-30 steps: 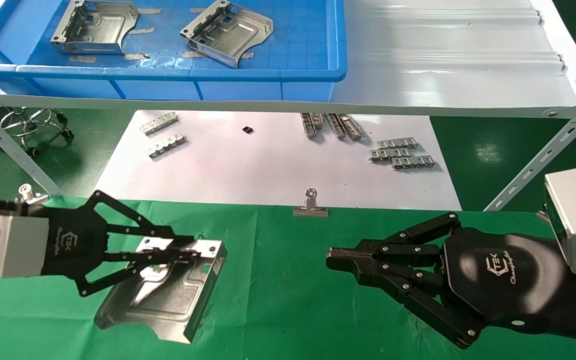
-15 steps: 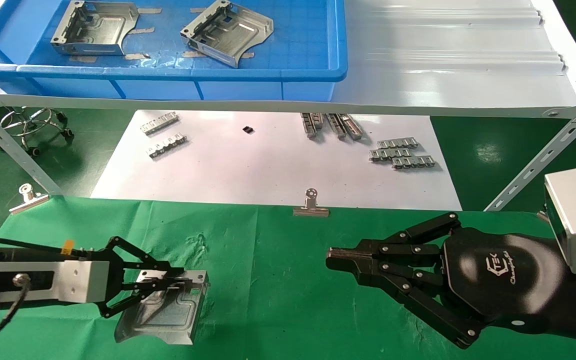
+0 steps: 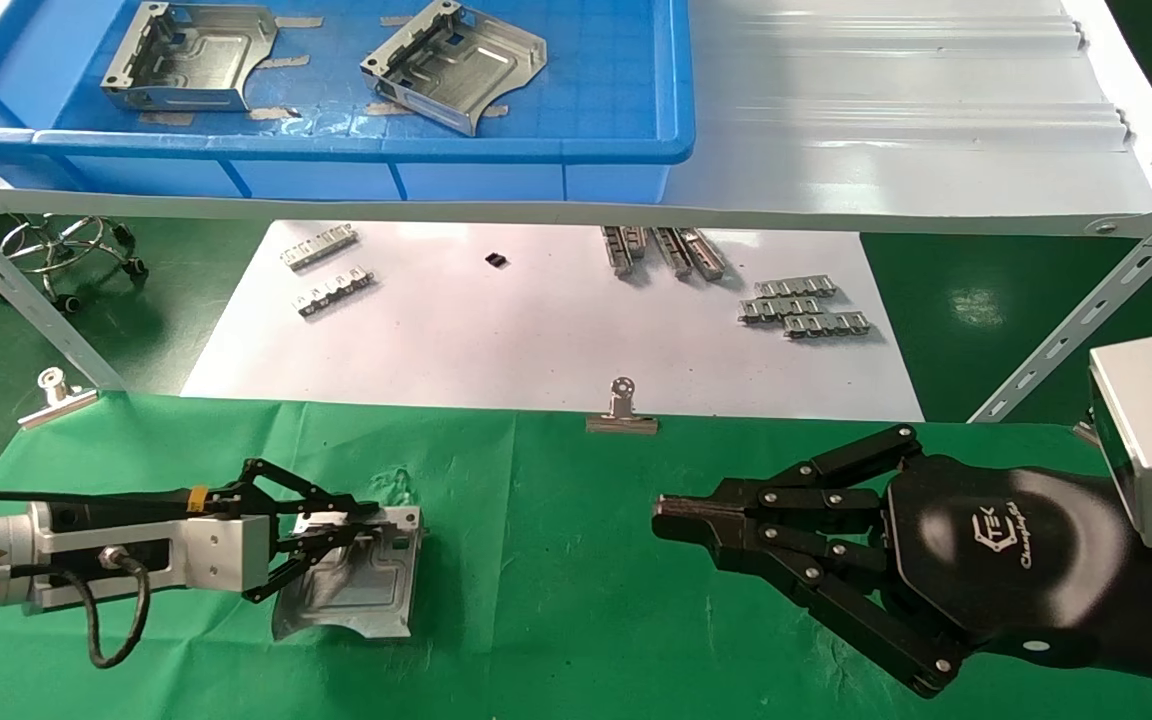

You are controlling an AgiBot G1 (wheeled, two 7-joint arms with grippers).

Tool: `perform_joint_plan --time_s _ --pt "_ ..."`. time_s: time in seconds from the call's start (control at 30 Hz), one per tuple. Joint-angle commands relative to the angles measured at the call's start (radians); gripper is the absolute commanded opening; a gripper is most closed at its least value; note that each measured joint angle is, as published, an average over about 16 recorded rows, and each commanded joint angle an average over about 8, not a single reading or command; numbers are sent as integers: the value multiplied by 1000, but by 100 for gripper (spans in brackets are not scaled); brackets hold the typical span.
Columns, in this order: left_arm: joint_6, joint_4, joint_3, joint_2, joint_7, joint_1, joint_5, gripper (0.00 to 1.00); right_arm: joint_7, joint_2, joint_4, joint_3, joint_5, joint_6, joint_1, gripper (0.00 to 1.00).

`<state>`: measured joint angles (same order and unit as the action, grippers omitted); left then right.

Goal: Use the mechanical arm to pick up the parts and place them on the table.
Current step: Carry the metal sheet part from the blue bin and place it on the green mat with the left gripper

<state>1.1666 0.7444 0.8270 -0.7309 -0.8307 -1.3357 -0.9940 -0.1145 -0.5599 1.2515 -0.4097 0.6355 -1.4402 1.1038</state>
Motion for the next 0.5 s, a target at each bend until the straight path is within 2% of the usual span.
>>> perform_joint_plan --time_s 0.03,0.47,0.5 --pt "-20 -1 -8 -5 -21 10 7 0 0 0 0 0 0 0 0 0" --pt "17 -63 -19 -24 -137 12 16 0 0 0 0 0 0 0 0 0" --pt "21 -69 -19 -26 -145 10 15 3 0 0 0 0 0 0 0 0"
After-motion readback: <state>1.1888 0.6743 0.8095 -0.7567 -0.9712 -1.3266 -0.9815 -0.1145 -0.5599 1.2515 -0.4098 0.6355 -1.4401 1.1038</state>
